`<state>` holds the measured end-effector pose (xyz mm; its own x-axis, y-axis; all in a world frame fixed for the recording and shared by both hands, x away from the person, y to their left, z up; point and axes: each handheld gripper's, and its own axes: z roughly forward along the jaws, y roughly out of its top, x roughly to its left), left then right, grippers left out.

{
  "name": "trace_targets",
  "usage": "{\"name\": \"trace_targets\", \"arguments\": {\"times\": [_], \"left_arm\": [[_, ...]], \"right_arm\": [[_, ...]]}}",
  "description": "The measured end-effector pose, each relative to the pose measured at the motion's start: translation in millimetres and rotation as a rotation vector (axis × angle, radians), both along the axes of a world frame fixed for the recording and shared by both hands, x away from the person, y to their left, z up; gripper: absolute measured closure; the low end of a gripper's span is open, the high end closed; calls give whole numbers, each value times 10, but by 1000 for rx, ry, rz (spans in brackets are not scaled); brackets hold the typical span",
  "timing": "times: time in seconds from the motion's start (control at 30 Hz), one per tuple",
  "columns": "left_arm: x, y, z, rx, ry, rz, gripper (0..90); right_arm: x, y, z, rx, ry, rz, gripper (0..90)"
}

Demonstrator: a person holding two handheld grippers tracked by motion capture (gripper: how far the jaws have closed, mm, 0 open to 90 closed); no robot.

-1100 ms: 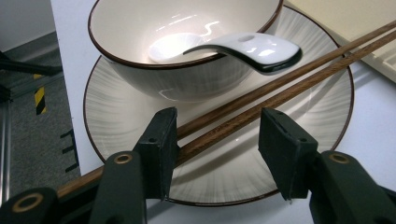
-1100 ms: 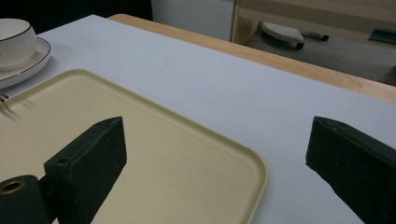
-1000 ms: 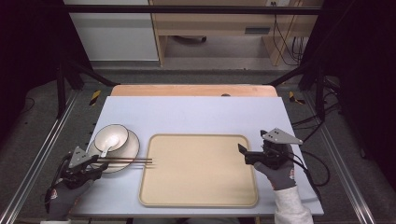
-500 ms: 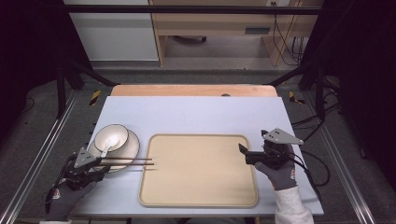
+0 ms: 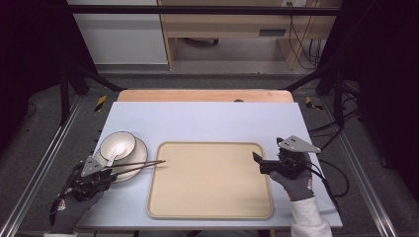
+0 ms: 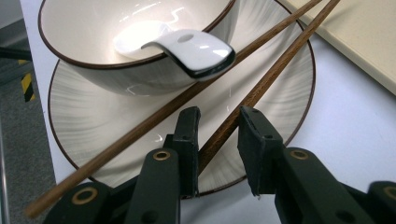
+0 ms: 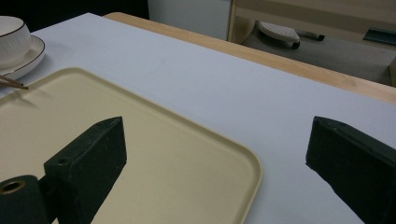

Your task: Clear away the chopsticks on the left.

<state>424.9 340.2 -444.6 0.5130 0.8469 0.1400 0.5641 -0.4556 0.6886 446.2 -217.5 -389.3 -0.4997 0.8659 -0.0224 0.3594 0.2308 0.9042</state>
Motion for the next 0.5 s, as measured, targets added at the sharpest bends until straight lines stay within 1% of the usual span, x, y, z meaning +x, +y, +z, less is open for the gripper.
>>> {"name": "trace_targets", "arguments": {"times": [0.03, 0.07, 0.17, 0.3, 0.4, 0.43, 0.5], "left_arm": [[17, -22, -21, 6, 6, -7, 647], [17, -22, -21, 6, 6, -7, 634], [32, -41, -32, -4, 12, -7, 629], [27, -59, -20, -11, 21, -12, 686], [25, -68, -10, -5, 28, -21, 708], [23, -82, -8, -13, 32, -26, 737], [20, -100, -3, -15, 36, -29, 756]], "right_arm": [[4, 3, -4, -2, -1, 0, 52], [4, 3, -4, -2, -1, 0, 52], [3, 9, -8, -3, 3, 0, 52], [7, 7, -10, -5, 4, -2, 52], [7, 4, -8, -5, 4, -3, 52], [6, 0, -8, -5, 3, -4, 52], [8, -5, -10, -6, 2, -3, 52]]}}
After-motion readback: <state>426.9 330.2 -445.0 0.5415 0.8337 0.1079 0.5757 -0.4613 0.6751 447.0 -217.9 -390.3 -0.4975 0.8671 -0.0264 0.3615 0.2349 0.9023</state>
